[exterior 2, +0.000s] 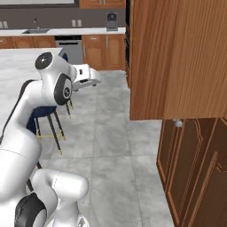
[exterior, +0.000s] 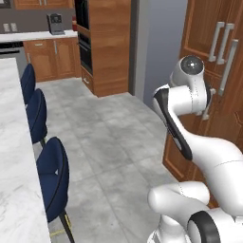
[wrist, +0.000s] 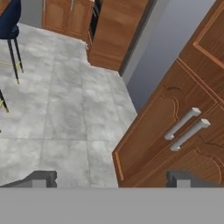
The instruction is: Open the cabinet. Place the bowl and condiment on the counter. Then place the lime and garlic on the cutting board.
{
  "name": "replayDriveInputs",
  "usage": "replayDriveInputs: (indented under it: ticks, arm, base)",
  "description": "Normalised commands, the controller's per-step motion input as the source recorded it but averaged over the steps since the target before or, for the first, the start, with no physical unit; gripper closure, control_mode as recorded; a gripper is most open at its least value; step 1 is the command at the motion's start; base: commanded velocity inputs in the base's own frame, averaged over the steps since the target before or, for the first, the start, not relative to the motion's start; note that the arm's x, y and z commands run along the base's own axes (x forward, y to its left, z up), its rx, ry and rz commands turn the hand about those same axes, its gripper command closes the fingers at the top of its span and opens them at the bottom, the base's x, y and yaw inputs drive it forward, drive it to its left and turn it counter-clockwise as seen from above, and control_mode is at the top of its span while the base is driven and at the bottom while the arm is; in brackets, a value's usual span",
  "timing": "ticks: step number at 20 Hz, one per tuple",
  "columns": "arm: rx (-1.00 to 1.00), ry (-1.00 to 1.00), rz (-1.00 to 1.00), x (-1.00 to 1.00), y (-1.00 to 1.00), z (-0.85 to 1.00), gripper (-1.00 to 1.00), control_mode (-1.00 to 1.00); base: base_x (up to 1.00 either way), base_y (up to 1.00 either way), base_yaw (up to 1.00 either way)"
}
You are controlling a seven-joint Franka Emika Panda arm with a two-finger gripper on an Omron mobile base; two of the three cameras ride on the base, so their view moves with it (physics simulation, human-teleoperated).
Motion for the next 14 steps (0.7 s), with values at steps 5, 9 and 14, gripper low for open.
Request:
replayDriveInputs:
  ticks: [5,9,14]
  arm:
    - [0.00,-0.04,-0.02,-0.02,0.06,0.12,-1.00,-1.00]
    - [0.00,-0.15,-0.02,-0.31,0.00,0.41,-1.00,-1.00]
    - [0.00,-0.12,-0.07,-0.92,0.00,0.46,-1.00,-1.00]
  base:
    - [0.00,0.22,-0.04]
    - [0.00,0.00,0.00]
    - [0.00,0.00,0.00]
